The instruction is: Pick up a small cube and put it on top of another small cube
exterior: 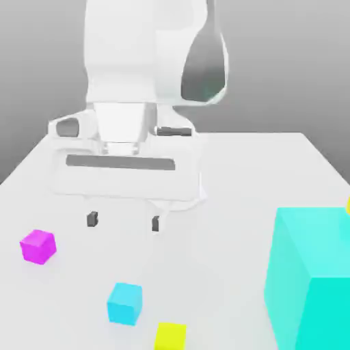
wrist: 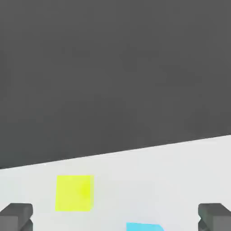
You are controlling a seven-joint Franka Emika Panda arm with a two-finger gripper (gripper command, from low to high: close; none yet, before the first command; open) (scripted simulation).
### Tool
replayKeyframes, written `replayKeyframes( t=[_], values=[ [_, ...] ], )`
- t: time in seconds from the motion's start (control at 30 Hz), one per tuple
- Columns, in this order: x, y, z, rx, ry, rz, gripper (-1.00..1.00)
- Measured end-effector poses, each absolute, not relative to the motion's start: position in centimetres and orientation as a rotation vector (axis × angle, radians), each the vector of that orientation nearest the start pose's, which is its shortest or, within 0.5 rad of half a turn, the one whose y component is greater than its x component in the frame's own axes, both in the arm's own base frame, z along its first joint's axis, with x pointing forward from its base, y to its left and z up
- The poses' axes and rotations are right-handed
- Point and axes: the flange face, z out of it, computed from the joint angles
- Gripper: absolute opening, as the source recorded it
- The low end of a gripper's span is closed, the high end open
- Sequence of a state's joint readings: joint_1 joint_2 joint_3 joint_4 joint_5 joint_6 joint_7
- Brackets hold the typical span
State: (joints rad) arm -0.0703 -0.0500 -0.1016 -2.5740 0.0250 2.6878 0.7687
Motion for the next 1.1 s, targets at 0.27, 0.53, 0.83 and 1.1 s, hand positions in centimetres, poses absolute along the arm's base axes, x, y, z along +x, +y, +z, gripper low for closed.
replayKeyframes(
  t=[0.27, 0.53, 0.83, 1.1],
  values=[
    [41.8, -9.2, 16.7, -2.757, 1.505, -0.004, 0.00],
    [41.6, -9.2, 13.5, -2.758, 1.507, -0.001, -1.00],
    [42.5, -8.5, 19.6, -2.757, 1.502, 0.000, -1.00],
    [49.3, 9.2, 30.6, -3.039, 0.709, -0.024, -1.00]
  ],
)
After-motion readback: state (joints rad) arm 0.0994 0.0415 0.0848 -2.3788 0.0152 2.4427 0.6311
